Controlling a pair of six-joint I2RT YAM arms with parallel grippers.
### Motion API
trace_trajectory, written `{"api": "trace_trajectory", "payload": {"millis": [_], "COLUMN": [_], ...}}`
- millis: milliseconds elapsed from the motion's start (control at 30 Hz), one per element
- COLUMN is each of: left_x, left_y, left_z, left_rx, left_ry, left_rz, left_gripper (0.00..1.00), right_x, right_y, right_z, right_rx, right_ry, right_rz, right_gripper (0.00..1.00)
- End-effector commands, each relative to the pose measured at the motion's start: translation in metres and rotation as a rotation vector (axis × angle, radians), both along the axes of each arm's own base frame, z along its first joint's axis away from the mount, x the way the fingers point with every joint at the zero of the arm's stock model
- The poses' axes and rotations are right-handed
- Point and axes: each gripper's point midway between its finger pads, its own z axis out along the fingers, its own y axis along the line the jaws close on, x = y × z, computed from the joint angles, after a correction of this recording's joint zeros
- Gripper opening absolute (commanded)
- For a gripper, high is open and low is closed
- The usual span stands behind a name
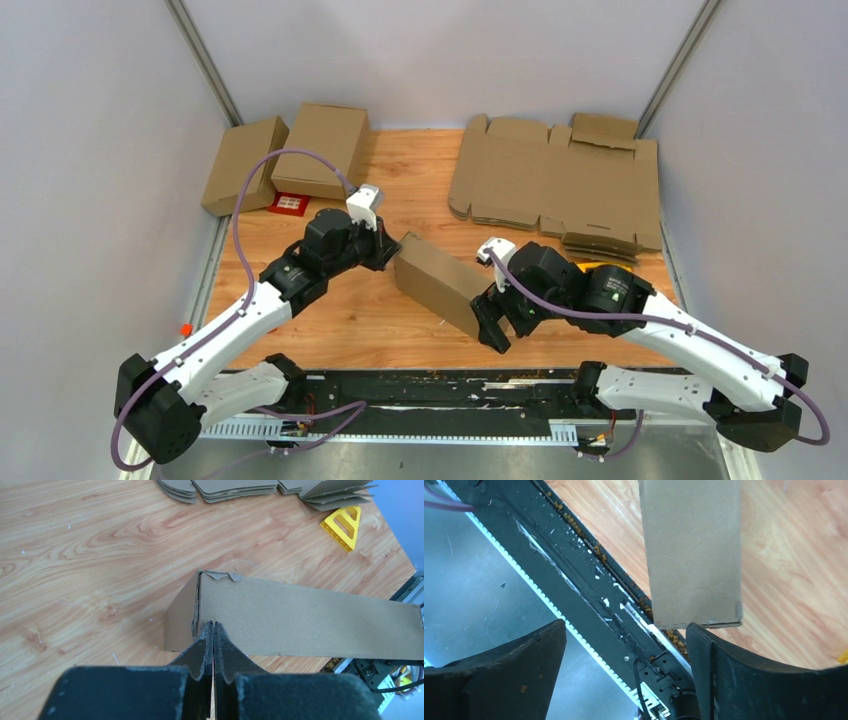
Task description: Fold the paper box
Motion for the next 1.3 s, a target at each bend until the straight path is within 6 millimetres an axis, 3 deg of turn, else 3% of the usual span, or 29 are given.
{"api": "trace_trajectory", "payload": {"millis": [0, 100, 267, 467, 667, 900, 1000, 1133, 1267], "left_x": [-0.023, -0.021, -0.019, -0.02, -0.021, -0.02, -0.019, -0.023, -0.031], "left_y": [0.021, 0.02, 0.018, 0.012, 0.008, 0.02, 0.025, 0.047, 0.081], "left_z": [-0.059, -0.056, -0.049, -0.044, -0.034, -0.011, 0.004, 0.043, 0.072], "left_rx": [0.162, 0.154, 0.156, 0.133, 0.115, 0.136, 0.09, 0.027, 0.04], "left_ry": [0.17, 0.159, 0.151, 0.142, 0.127, 0.073, 0.046, -0.042, -0.14], "left_rz": [-0.003, -0.002, -0.009, -0.039, -0.057, -0.053, -0.037, 0.05, 0.158], "left_gripper": [0.0, 0.0, 0.0, 0.0, 0.0, 0.03, 0.14, 0.33, 0.41], "right_x": [0.023, 0.037, 0.064, 0.084, 0.096, 0.101, 0.101, 0.102, 0.112], "right_y": [0.0, 0.003, 0.008, 0.024, 0.045, 0.054, 0.056, 0.066, 0.086], "right_z": [0.031, 0.037, 0.038, 0.01, -0.015, -0.018, -0.021, -0.012, 0.018], "right_rx": [-0.01, -0.045, -0.13, -0.251, -0.254, -0.227, -0.218, -0.144, 0.033], "right_ry": [-0.13, -0.187, -0.293, -0.285, -0.215, -0.177, -0.158, -0.125, -0.111], "right_rz": [-0.007, -0.012, -0.005, 0.006, 0.008, -0.012, -0.027, -0.055, -0.098], "right_gripper": [0.94, 1.0, 1.0, 1.0, 0.99, 0.67, 0.53, 0.5, 0.45]}}
